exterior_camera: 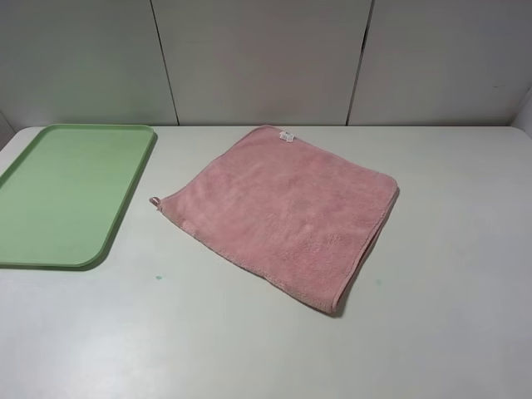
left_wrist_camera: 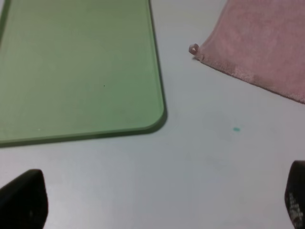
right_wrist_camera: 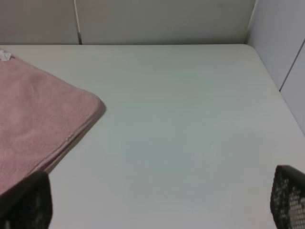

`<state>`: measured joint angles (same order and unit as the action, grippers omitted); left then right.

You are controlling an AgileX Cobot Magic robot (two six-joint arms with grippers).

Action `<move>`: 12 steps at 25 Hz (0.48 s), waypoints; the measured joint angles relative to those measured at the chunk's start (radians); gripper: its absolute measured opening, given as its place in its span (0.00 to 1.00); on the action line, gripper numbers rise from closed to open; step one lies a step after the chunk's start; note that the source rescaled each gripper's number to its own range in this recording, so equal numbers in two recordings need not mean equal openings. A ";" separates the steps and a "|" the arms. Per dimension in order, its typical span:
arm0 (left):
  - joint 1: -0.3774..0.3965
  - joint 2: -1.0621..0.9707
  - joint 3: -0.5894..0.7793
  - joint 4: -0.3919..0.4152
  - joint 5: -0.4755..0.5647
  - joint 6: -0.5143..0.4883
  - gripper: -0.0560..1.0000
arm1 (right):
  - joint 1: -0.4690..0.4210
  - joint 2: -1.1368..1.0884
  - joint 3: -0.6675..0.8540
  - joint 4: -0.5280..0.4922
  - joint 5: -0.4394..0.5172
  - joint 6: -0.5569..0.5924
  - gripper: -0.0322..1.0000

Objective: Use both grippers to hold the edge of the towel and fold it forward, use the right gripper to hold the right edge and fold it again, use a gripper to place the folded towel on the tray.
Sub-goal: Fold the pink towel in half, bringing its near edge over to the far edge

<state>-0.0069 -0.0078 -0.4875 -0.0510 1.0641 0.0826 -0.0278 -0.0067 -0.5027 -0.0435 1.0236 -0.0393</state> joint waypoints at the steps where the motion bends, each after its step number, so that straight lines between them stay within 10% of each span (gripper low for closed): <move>1: 0.000 0.000 0.000 0.000 0.000 0.000 1.00 | 0.000 0.000 0.000 0.000 0.000 0.000 1.00; 12: 0.000 0.000 0.000 0.000 0.000 0.000 1.00 | 0.000 0.000 0.000 0.000 0.000 0.000 1.00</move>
<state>-0.0069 -0.0078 -0.4875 -0.0510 1.0641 0.0826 -0.0278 -0.0067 -0.5027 -0.0435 1.0236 -0.0393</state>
